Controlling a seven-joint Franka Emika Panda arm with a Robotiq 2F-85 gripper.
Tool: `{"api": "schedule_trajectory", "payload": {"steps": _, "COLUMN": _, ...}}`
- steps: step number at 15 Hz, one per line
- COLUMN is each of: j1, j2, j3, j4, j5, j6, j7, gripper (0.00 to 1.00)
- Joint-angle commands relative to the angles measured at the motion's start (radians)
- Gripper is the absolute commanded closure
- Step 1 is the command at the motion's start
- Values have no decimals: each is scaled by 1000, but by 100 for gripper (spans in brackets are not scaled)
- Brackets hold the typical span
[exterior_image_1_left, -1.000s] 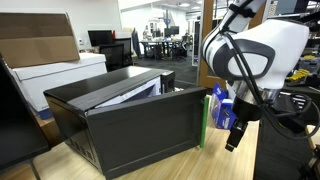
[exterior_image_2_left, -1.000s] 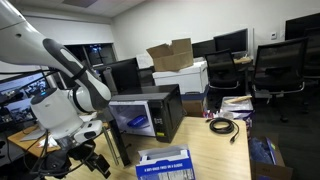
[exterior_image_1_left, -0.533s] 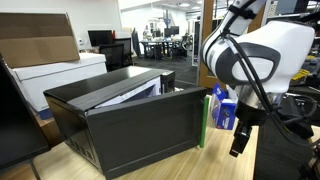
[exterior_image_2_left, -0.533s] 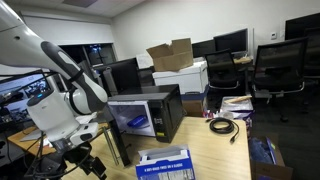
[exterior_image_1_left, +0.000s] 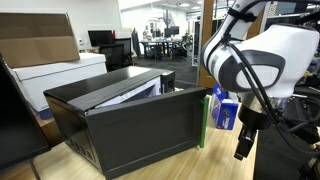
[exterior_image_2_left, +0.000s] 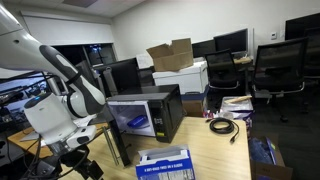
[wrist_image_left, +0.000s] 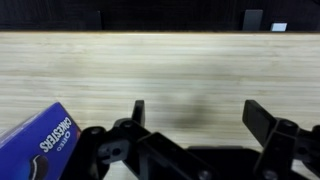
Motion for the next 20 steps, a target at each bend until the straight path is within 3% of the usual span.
{"api": "schedule_trajectory", "payload": {"steps": 1, "j1": 66, "j2": -25, "j3": -56, "j4": -22, "j5": 0, "j6": 2, "j7": 27, "gripper": 0}}
{"api": "schedule_trajectory", "payload": {"steps": 3, "j1": 107, "j2": -18, "j3": -96, "j4": -25, "j5": 0, "j6": 2, "j7": 10, "gripper": 0}}
{"api": "schedule_trajectory", "payload": {"steps": 11, "j1": 448, "j2": -6, "j3": -426, "j4": -52, "j5": -104, "j6": 2, "j7": -194, "gripper": 0}}
{"api": "schedule_trajectory", "payload": {"steps": 13, "j1": 487, "j2": -23, "j3": -429, "j4": -68, "j5": -269, "j6": 2, "j7": -120, "gripper": 0}}
{"api": "schedule_trajectory", "payload": {"steps": 17, "j1": 452, "j2": -25, "j3": -380, "j4": -71, "j5": -395, "j6": 2, "j7": -119, "gripper": 0}}
{"api": "schedule_trajectory", "payload": {"steps": 20, "j1": 470, "j2": -8, "j3": -404, "j4": -66, "j5": -445, "j6": 2, "j7": -119, "gripper": 0}}
